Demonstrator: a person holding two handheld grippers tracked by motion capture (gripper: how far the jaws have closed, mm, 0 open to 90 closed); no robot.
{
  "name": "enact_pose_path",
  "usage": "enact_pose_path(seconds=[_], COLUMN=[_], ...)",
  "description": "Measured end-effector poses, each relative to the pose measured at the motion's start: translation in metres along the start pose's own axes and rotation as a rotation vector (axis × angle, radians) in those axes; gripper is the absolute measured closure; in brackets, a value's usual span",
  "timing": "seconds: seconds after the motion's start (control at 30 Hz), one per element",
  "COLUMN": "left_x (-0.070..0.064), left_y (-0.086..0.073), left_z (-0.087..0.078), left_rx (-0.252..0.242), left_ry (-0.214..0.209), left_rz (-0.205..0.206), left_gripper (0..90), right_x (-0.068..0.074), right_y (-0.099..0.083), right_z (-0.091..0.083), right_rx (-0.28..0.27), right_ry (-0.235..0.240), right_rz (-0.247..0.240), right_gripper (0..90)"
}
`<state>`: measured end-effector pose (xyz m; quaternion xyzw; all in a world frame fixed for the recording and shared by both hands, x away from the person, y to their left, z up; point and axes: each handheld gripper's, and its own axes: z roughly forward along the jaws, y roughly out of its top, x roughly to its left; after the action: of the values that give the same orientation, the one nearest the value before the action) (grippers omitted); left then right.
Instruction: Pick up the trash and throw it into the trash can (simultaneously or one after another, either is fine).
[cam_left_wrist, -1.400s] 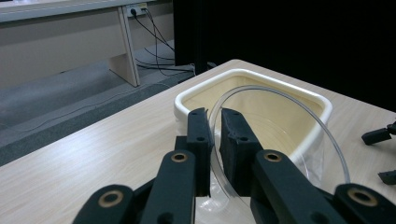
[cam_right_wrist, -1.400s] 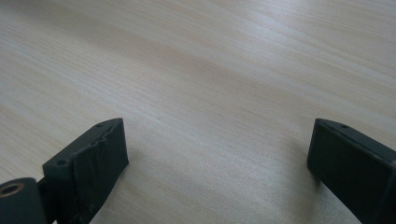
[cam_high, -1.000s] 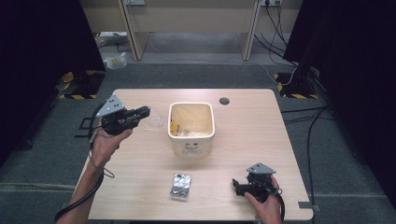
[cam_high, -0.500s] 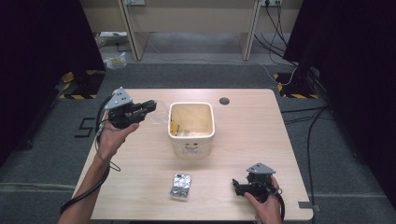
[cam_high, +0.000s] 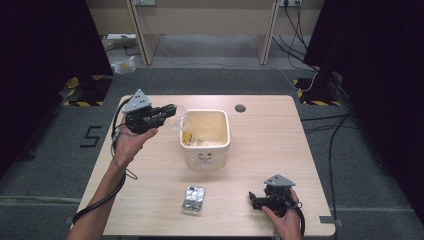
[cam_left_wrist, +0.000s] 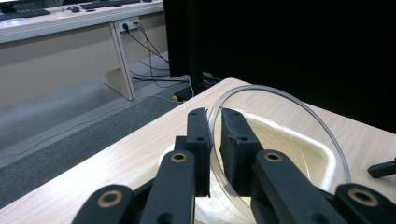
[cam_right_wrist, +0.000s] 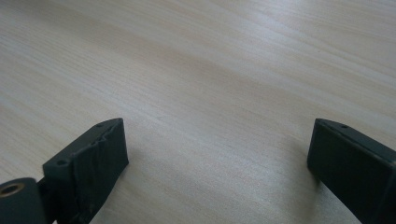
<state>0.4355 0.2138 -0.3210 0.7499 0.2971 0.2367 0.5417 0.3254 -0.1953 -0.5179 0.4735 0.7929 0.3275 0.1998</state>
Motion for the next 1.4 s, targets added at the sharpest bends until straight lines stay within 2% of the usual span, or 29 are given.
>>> enact_pose_path(seconds=[0.37,0.67,1.4], left_x=[-0.007,-0.01,-0.017], left_y=[-0.001,-0.006,-0.025], left_z=[0.014,0.029,0.065], left_rx=[0.004,0.026,0.129], left_ry=[-0.029,-0.049,-0.081], left_rz=[-0.01,-0.027,-0.036], left_gripper=[81.7,81.5,80.4], right_x=[0.0,0.0,0.0], right_y=[0.0,0.0,0.0], right_z=[0.0,0.0,0.0], right_rx=[0.0,0.001,0.001], right_ry=[0.0,0.001,0.0], right_rz=[-0.001,0.001,0.0], right_gripper=[5.3,5.3,5.3])
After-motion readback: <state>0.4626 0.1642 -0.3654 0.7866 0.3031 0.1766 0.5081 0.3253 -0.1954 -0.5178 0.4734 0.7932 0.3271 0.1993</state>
